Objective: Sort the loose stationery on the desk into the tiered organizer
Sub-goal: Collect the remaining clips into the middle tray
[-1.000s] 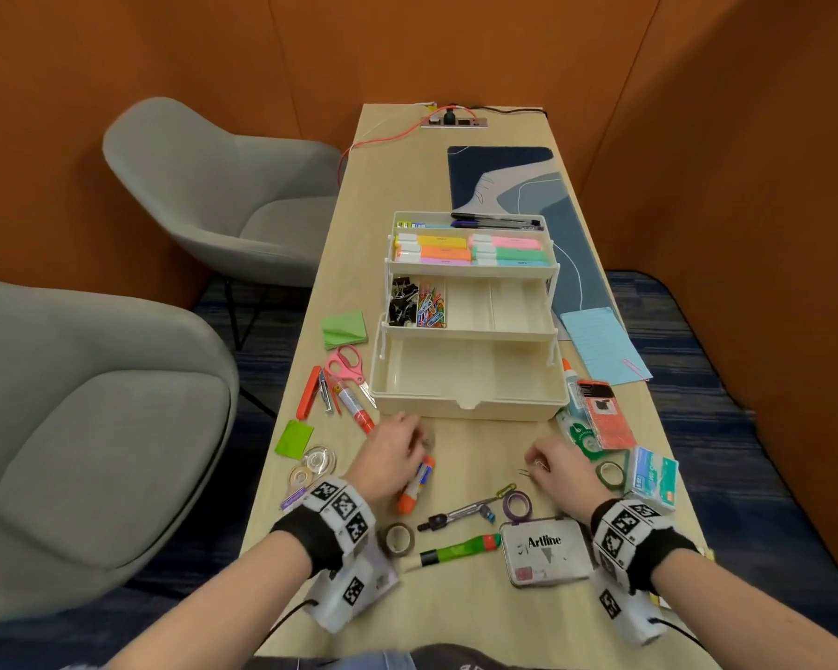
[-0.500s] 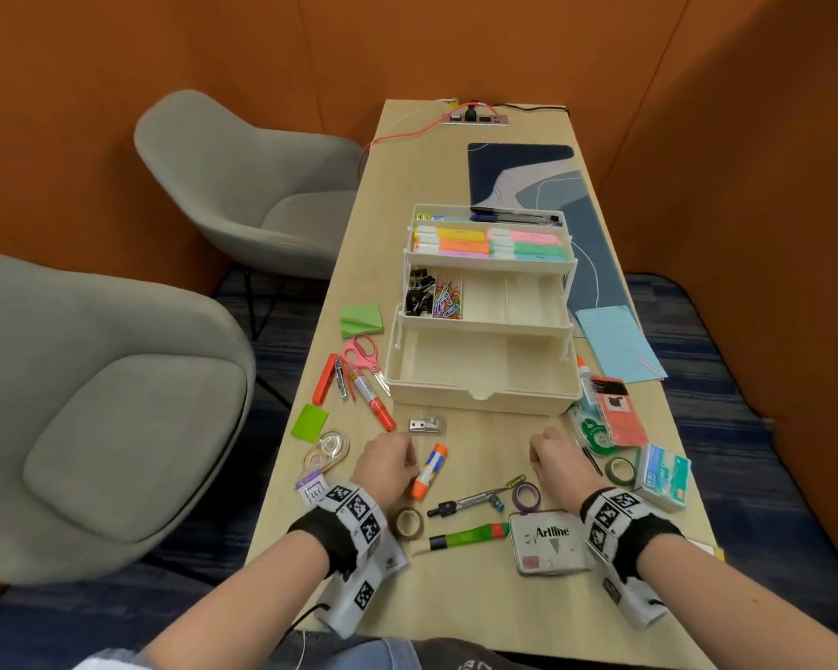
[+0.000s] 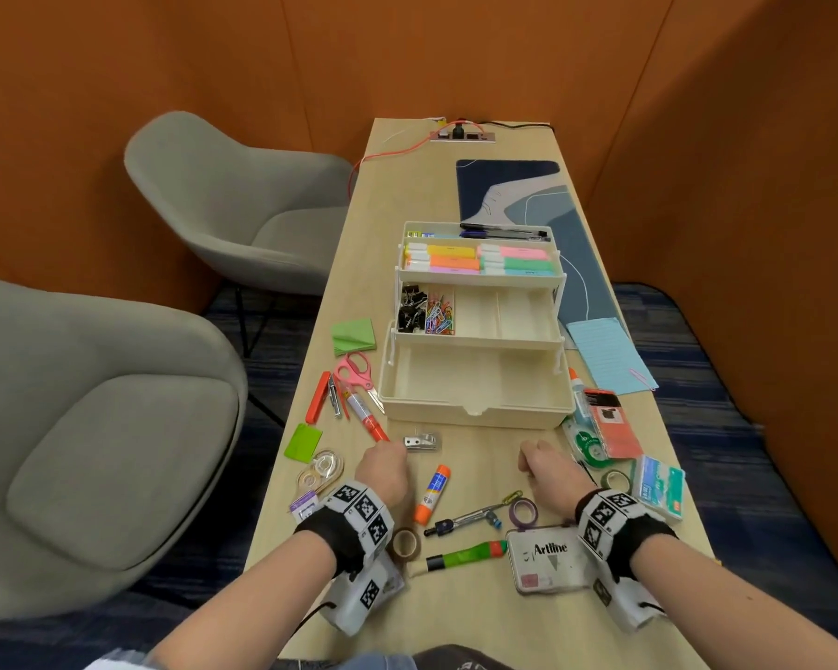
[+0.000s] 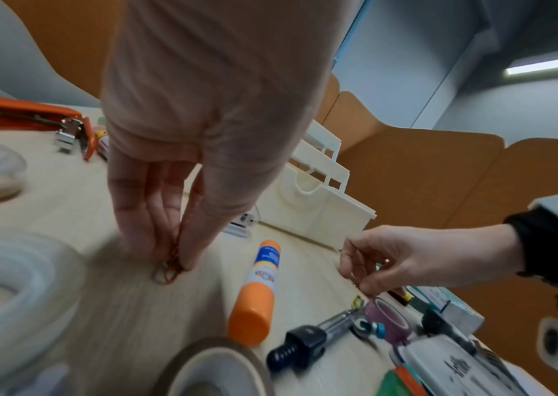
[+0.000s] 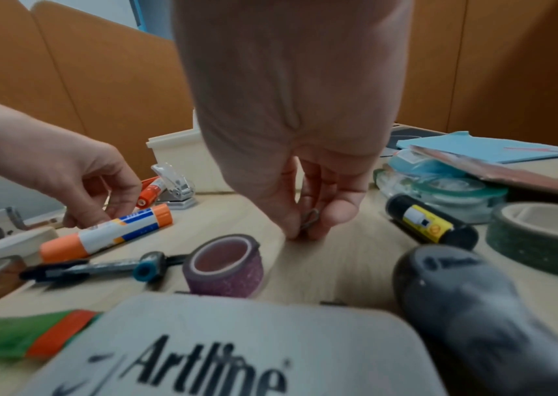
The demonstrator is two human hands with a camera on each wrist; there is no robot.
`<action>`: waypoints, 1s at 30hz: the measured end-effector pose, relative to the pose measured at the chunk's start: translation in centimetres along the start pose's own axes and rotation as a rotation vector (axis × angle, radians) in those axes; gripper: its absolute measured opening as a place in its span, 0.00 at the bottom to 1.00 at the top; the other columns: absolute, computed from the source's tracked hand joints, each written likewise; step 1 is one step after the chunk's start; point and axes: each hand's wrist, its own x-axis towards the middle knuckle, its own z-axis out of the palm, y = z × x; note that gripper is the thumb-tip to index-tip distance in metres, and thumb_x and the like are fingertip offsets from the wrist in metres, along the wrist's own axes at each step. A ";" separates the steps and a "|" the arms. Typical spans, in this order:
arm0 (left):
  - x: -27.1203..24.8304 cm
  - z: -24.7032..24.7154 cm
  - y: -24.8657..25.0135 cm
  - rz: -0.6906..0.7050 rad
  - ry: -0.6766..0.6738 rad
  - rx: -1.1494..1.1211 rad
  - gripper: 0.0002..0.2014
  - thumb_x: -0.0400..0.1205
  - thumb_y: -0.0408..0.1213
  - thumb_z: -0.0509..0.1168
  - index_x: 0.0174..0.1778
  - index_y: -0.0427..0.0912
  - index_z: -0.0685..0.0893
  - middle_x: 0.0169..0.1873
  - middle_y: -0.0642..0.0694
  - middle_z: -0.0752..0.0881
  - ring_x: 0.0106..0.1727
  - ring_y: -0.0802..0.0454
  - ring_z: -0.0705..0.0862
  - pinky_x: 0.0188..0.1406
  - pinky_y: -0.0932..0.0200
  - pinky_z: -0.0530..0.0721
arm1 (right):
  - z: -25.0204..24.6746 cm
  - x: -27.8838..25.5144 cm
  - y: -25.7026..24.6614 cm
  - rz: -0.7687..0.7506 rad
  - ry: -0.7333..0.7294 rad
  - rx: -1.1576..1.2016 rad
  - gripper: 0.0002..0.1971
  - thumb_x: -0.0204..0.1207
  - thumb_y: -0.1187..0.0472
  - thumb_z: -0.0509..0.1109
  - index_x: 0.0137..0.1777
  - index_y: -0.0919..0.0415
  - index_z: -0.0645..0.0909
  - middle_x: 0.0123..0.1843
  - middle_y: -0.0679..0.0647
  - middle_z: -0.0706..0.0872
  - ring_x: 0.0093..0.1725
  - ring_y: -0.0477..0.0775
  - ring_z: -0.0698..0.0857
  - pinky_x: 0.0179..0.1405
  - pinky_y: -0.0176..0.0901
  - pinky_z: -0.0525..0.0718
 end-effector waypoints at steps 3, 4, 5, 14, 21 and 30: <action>-0.1 0.1 0.1 0.016 0.017 -0.005 0.09 0.85 0.33 0.57 0.55 0.37 0.82 0.51 0.40 0.85 0.52 0.44 0.86 0.50 0.55 0.83 | 0.1 -0.1 0.3 -0.014 0.028 0.003 0.13 0.74 0.73 0.62 0.55 0.58 0.73 0.56 0.56 0.79 0.52 0.56 0.80 0.45 0.41 0.77; -0.1 0.1 0.2 0.017 0.024 -0.010 0.09 0.85 0.33 0.57 0.55 0.38 0.82 0.50 0.40 0.85 0.51 0.44 0.86 0.49 0.55 0.83 | 0.1 -0.2 0.3 -0.022 0.039 0.000 0.13 0.74 0.73 0.61 0.55 0.57 0.73 0.56 0.55 0.79 0.52 0.55 0.80 0.45 0.41 0.76; -0.1 0.0 0.1 0.022 0.025 -0.018 0.09 0.84 0.33 0.57 0.54 0.37 0.82 0.50 0.41 0.85 0.51 0.44 0.86 0.49 0.55 0.83 | 0.1 -0.3 0.2 -0.030 0.049 -0.006 0.13 0.74 0.73 0.61 0.55 0.58 0.73 0.56 0.55 0.78 0.52 0.55 0.79 0.44 0.40 0.75; 0.0 0.0 -0.8 0.107 0.008 -0.053 0.06 0.81 0.30 0.61 0.52 0.40 0.79 0.48 0.40 0.86 0.50 0.43 0.86 0.52 0.48 0.86 | 0.1 -0.6 -0.1 -0.093 0.064 -0.018 0.18 0.71 0.79 0.58 0.57 0.61 0.73 0.50 0.54 0.71 0.47 0.51 0.68 0.45 0.40 0.70; -0.3 -0.2 -1.3 0.110 -0.015 -0.074 0.05 0.81 0.32 0.63 0.51 0.40 0.82 0.50 0.42 0.85 0.53 0.45 0.85 0.55 0.52 0.85 | -0.1 -0.4 0.4 -0.034 0.133 0.182 0.11 0.76 0.74 0.61 0.51 0.60 0.77 0.50 0.54 0.77 0.46 0.52 0.78 0.45 0.38 0.76; -0.8 -2.6 -1.1 0.155 0.084 -0.120 0.05 0.78 0.35 0.61 0.44 0.45 0.83 0.45 0.46 0.85 0.46 0.48 0.82 0.45 0.57 0.80 | -0.9 -0.3 1.0 0.281 0.108 0.329 0.09 0.80 0.65 0.59 0.50 0.67 0.80 0.53 0.62 0.85 0.53 0.60 0.82 0.53 0.46 0.79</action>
